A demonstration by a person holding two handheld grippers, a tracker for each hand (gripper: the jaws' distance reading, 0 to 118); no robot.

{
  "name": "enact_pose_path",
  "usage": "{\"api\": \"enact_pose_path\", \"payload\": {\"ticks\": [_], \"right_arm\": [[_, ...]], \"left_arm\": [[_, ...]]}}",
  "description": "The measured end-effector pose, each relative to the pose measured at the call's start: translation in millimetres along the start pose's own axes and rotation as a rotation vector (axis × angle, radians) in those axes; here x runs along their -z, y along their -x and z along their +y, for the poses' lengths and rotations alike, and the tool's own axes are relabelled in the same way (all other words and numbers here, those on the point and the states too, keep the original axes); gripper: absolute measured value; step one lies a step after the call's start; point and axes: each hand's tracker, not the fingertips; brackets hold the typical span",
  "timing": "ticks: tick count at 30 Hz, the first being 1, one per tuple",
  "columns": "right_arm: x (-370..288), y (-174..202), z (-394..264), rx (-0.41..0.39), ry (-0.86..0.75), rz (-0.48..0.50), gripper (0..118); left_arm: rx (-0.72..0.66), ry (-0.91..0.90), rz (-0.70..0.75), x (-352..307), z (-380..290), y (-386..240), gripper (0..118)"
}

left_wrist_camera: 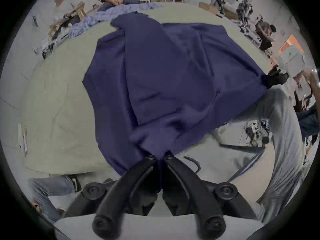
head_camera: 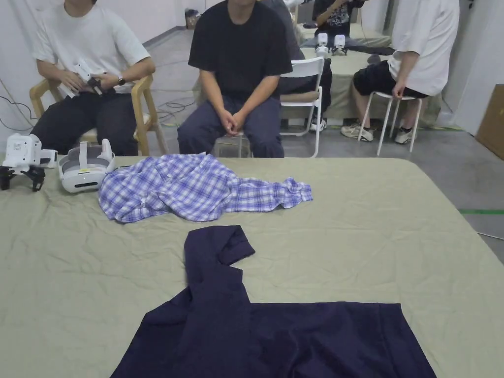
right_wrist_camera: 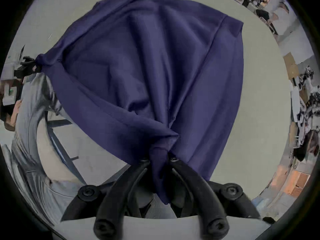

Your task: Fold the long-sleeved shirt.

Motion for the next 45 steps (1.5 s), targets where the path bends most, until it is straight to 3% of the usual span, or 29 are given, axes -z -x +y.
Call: {"api": "enact_pose_path", "payload": {"ticks": [7,8,9,10,11,12,15,16,17,18,19,23,27,31,33,34,36,42,44,45], "right_arm": [[-1.6,-2.0,3.2,-0.032,0.035,0.014,11],[-4.2,-2.6,3.0,-0.026,0.028,0.012,16],[-9.7,-4.3,2.0,0.010,-0.020,-0.015,41],[-15.9,-6.2,0.1,0.035,-0.063,-0.037,72],[-25.9,-9.3,-2.6,0.051,-0.127,-0.045,102],[-37.5,-12.9,-3.8,0.058,-0.190,-0.059,117],[-73.7,-24.1,4.7,0.153,-0.310,-0.055,108],[-81.4,-25.8,9.3,0.183,-0.336,-0.076,89],[-89.5,-25.9,13.9,0.202,-0.356,-0.093,49],[-93.5,-23.8,22.0,0.190,-0.385,-0.113,0],[-93.3,-21.6,28.2,0.179,-0.418,-0.147,0],[-84.3,-11.8,57.4,0.140,-0.415,-0.059,0],[-60.8,-2.9,82.7,0.098,-0.411,-0.021,0],[-30.3,-4.8,100.7,0.091,-0.383,0.011,0],[-15.1,-7.2,105.8,0.097,-0.357,0.019,0],[-8.9,-7.6,107.9,0.096,-0.348,0.017,0],[3.4,-11.0,109.2,0.112,-0.332,0.039,0],[29.3,-22.2,106.3,0.149,-0.305,0.058,0],[27.4,-26.6,105.5,0.182,-0.319,0.094,0],[25.8,-26.6,105.3,0.181,-0.321,0.089,0]], "left_arm": [[-0.003,0.041,-0.040,4.6,5.5,11.1,6],[-0.032,-0.003,-0.062,-1.6,6.3,13.3,13],[-0.045,-0.059,-0.068,-9.7,8.0,17.0,40],[-0.052,-0.106,-0.092,-19.4,10.1,21.7,79],[-0.064,-0.155,-0.075,-28.9,13.0,24.6,108],[-0.073,-0.228,-0.050,-44.7,16.3,26.2,106],[-0.139,-0.315,-0.028,-73.0,45.1,43.1,91],[-0.158,-0.333,-0.009,-78.9,54.6,47.4,77],[-0.147,-0.364,0.000,-83.6,66.0,50.4,42],[-0.115,-0.391,0.008,-83.7,77.8,52.4,5],[-0.107,-0.404,0.060,-83.5,90.5,55.1,3],[-0.060,-0.386,0.063,-69.7,165.7,62.1,3],[-0.049,-0.398,0.044,-30.2,283.8,86.2,4],[-0.049,-0.385,0.060,31.3,414.7,113.1,37],[-0.047,-0.316,0.155,75.2,475.4,123.0,109],[-0.011,-0.339,0.179,90.2,496.6,125.8,107],[0.027,-0.322,0.245,131.9,536.9,134.8,92],[0.048,-0.188,0.249,231.6,591.2,144.7,92],[0.059,-0.110,0.230,255.7,588.0,144.6,88],[0.002,-0.173,0.211,251.9,585.0,146.6,84]]}}
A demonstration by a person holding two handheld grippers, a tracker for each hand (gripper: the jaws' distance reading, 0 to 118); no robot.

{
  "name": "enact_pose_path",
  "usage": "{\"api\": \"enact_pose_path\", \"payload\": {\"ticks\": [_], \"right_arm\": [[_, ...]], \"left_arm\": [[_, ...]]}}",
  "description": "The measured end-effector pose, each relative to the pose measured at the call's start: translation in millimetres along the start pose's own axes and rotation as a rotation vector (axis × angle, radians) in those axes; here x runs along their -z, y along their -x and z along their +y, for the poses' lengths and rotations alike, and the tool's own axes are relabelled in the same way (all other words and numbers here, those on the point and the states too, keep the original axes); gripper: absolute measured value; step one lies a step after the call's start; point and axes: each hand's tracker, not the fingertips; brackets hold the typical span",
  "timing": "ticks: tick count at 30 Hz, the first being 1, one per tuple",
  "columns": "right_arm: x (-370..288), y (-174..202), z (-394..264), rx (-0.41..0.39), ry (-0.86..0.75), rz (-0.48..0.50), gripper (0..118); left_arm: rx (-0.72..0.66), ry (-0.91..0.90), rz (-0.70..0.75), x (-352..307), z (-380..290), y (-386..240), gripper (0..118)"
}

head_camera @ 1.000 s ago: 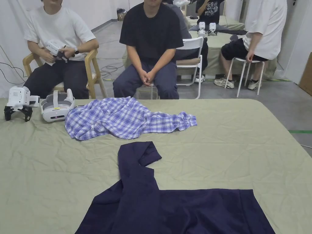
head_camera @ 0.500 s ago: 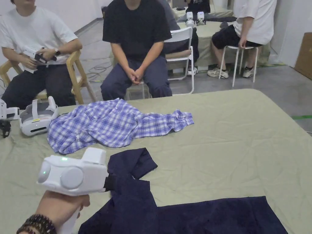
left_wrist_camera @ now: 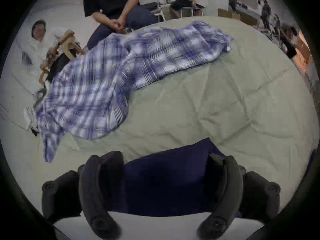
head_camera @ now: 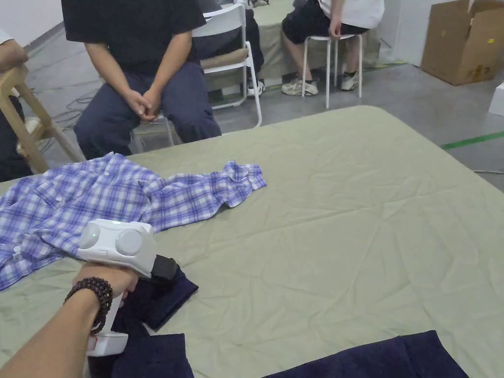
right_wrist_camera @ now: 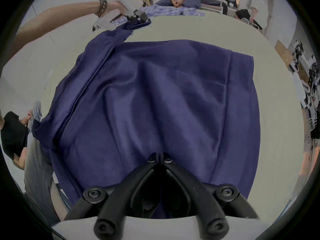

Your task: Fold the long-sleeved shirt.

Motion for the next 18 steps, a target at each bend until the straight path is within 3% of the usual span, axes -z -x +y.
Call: {"api": "enact_pose_path", "payload": {"ticks": [1,3,5,9,11,14,16,18], "right_arm": [[-2.1,0.9,0.1,-0.003,-0.006,-0.010,0],[-7.1,3.1,1.6,-0.029,-0.016,-0.053,0],[-11.8,5.4,3.4,-0.038,-0.021,-0.055,0],[-29.6,13.4,5.9,-0.047,-0.052,-0.052,0],[-39.8,18.7,6.0,-0.057,-0.069,-0.058,0],[-55.3,28.4,4.6,-0.084,-0.086,-0.082,0],[-65.3,35.5,1.7,-0.098,-0.096,-0.100,0],[-75.0,41.3,-3.4,-0.098,-0.104,-0.110,0]], "left_arm": [[-0.091,0.030,-0.022,-5.3,5.6,4.7,72],[-0.214,0.008,-0.105,-30.6,13.0,13.5,11],[-0.114,-0.012,0.008,-60.0,15.6,10.1,11],[-0.128,-0.138,-0.094,-168.6,-17.0,6.4,11],[-0.065,-0.200,-0.135,-223.0,-42.4,10.3,11],[0.007,-0.300,-0.131,-311.0,-109.6,-7.0,12],[0.077,-0.342,-0.183,-347.7,-158.4,-16.3,12],[0.063,-0.324,-0.213,-368.6,-213.6,-32.8,12]]}}
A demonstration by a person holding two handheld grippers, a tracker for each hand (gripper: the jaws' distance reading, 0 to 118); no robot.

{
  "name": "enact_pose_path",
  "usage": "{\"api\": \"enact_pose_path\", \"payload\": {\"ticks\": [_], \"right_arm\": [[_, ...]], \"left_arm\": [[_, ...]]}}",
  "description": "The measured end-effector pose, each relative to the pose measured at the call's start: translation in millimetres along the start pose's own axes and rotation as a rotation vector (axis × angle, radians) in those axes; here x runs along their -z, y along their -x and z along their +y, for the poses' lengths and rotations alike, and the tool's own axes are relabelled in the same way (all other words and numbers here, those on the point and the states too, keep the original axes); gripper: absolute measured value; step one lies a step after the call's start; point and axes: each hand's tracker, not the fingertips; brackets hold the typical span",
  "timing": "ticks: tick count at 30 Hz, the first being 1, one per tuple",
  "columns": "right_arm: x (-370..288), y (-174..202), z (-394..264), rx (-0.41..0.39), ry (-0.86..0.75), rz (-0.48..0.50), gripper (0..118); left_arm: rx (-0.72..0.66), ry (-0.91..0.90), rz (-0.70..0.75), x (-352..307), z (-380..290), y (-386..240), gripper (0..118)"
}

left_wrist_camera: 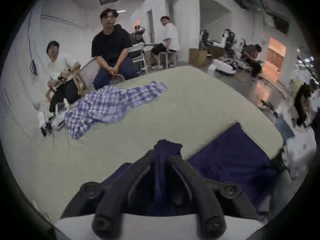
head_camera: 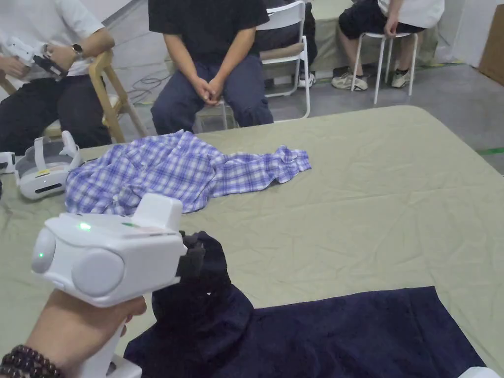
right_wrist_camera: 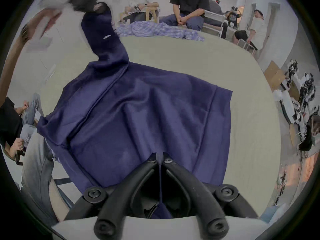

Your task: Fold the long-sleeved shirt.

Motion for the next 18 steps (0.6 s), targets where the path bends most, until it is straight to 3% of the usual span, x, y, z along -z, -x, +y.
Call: {"api": "enact_pose_path", "payload": {"ticks": [4,10,13,14,17,18], "right_arm": [[-18.7,9.4,-10.7,0.007,-0.011,-0.010,0],[-46.9,19.2,-29.4,0.017,-0.028,-0.019,0],[-58.7,19.3,-38.0,0.030,-0.034,-0.021,0],[-61.5,19.4,-40.0,0.035,-0.035,-0.024,0],[-64.4,18.3,-42.5,0.048,-0.038,-0.024,0],[-63.9,18.4,-42.1,0.055,-0.039,-0.026,0]], "left_arm": [[-0.069,0.097,-0.023,-6.7,-93.2,-44.6,12],[-0.212,0.376,0.023,86.0,-200.3,-61.5,13],[-0.291,0.235,0.025,85.6,-203.2,-58.1,20],[-0.303,0.243,0.017,81.7,-197.4,-56.2,26],[-0.341,0.189,-0.009,59.0,-186.1,-56.3,101],[-0.332,0.178,0.011,48.8,-181.9,-56.1,110]]}}
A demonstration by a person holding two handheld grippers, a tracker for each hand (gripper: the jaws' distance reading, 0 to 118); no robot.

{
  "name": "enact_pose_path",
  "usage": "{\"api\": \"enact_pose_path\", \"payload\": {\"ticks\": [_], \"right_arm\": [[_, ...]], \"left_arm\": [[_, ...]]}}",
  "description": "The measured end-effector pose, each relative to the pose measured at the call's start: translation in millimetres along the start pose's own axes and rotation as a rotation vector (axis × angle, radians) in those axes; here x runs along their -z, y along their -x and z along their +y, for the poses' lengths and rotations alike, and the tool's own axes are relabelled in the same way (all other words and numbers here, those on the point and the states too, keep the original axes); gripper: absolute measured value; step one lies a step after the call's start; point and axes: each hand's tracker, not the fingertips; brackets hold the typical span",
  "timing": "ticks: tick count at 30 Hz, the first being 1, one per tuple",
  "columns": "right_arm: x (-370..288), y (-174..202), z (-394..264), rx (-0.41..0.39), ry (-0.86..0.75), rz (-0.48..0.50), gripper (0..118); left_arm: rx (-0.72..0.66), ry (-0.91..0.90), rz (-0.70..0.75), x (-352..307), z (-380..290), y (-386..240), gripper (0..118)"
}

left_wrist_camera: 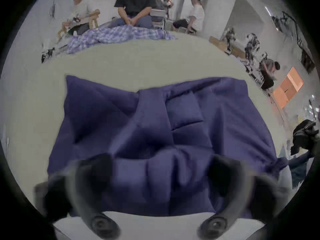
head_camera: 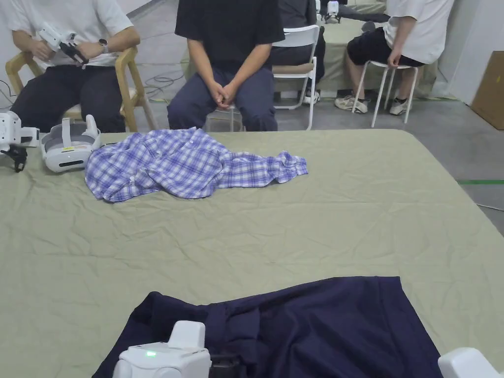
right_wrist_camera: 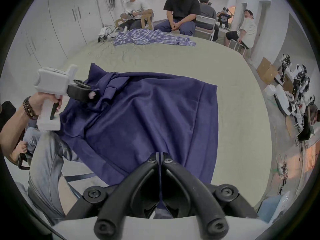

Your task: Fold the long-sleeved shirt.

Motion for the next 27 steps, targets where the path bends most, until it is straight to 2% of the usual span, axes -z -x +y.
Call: {"api": "enact_pose_path", "payload": {"ticks": [3,4,5,6,7,9,11,14,15,16,17,18,21,25,26,27], "right_arm": [[4.8,-1.3,3.0,0.022,-0.012,0.000,0],[8.3,-1.0,4.9,0.032,-0.014,0.001,0],[12.1,0.2,7.0,0.037,-0.017,-0.001,0],[15.6,1.4,10.1,0.038,-0.020,-0.004,0],[19.1,3.1,12.3,0.040,-0.024,-0.006,0],[24.9,5.3,16.6,0.043,-0.028,-0.002,0],[28.8,6.9,19.9,0.048,-0.034,0.002,0],[30.7,8.1,22.1,0.051,-0.034,0.005,0],[30.7,8.2,22.0,0.050,-0.034,0.007,0],[31.0,8.1,21.9,0.049,-0.032,0.010,0],[31.4,8.0,21.9,0.049,-0.029,0.011,0],[32.2,7.5,21.8,0.048,-0.025,0.011,0],[37.0,3.8,21.1,0.050,-0.009,0.007,0],[44.2,-1.8,20.9,0.060,0.016,-0.010,0],[45.4,-3.0,21.0,0.061,0.019,-0.014,0],[46.9,-4.8,21.2,0.064,0.023,-0.015,0]], "left_arm": [[-0.001,-0.158,-0.023,-48.9,-0.3,-0.4,103],[-0.021,-0.182,-0.009,-64.7,0.0,1.4,94],[-0.044,-0.201,0.015,-78.6,-0.1,3.8,75],[-0.056,-0.218,0.028,-93.4,4.3,8.3,19],[-0.048,-0.223,0.038,-104.3,4.7,11.9,4],[-0.028,-0.270,0.112,-115.9,8.2,18.9,3],[0.012,-0.246,0.117,-114.5,23.2,25.2,3],[-0.007,-0.245,0.139,-103.8,46.5,39.2,3],[-0.004,-0.239,0.152,-93.5,57.2,44.8,14],[0.004,-0.227,0.166,-84.2,65.4,49.0,43],[0.015,-0.198,0.190,-71.2,73.2,54.5,83],[0.022,-0.138,0.219,-52.7,81.0,61.3,111],[0.013,-0.045,0.256,-11.5,98.9,83.5,88],[-0.075,0.105,0.251,51.3,95.7,101.9,88],[-0.086,0.121,0.235,59.2,93.3,103.0,83],[-0.091,0.115,0.213,66.5,90.9,105.4,68]]}}
